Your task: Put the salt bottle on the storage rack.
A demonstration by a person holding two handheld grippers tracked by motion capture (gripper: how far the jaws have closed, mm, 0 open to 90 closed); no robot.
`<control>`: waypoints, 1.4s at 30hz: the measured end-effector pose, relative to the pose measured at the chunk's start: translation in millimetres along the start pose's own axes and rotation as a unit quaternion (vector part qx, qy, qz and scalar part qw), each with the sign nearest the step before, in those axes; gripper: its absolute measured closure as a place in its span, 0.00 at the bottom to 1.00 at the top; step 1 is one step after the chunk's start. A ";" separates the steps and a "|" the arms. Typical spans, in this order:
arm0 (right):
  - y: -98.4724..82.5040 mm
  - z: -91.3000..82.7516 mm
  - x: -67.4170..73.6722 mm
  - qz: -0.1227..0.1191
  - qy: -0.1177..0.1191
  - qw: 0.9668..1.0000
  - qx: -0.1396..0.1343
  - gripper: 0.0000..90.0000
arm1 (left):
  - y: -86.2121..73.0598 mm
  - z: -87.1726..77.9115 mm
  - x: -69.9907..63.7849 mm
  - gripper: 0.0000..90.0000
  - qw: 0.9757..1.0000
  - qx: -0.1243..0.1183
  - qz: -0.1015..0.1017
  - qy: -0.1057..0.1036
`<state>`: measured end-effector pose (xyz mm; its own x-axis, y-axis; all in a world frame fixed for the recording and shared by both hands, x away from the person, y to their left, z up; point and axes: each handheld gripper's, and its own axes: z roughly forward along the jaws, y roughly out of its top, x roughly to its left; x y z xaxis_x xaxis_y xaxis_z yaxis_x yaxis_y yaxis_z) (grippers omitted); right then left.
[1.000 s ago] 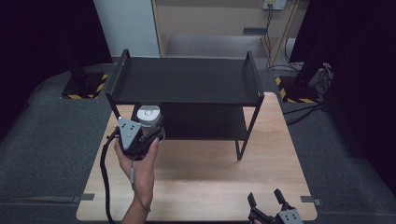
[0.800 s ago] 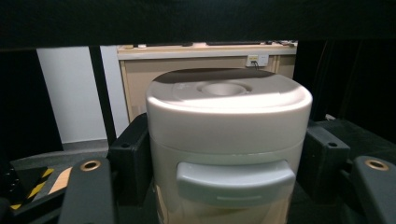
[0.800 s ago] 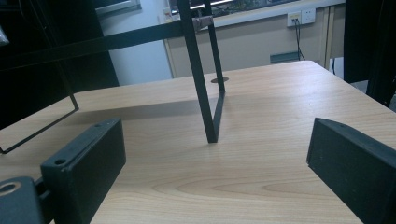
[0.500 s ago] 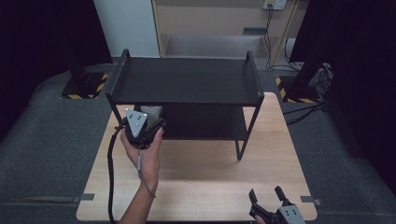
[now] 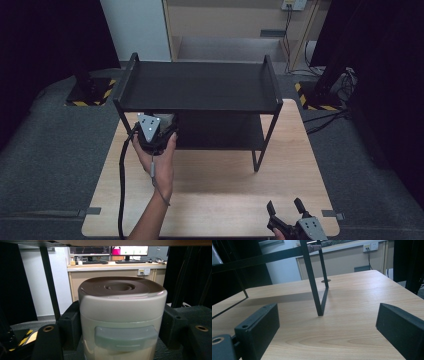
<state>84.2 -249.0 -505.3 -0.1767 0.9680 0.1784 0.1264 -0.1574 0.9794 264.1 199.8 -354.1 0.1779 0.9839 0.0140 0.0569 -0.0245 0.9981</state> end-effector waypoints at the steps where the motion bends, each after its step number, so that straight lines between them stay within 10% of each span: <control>1: 0.1 0.3 0.0 0.000 0.000 1.000 0.000 0.06 | 0.2 0.8 -0.5 0.34 1.000 0.000 0.001 0.001; 34: 0.5 -0.3 1.7 -0.001 0.001 1.000 -0.002 0.06 | -3.8 6.7 -6.8 0.33 1.000 -0.008 0.003 0.008; 42: 1.1 0.1 3.3 -0.001 0.004 1.000 -0.005 0.05 | -2.9 4.2 -9.6 0.19 1.000 -0.010 0.002 0.010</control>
<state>83.9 -246.0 -503.7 -0.1846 0.9667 0.1770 0.1165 -0.1573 0.9807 266.4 189.7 -357.4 0.1577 0.9873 0.0200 0.0360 -0.0259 0.9990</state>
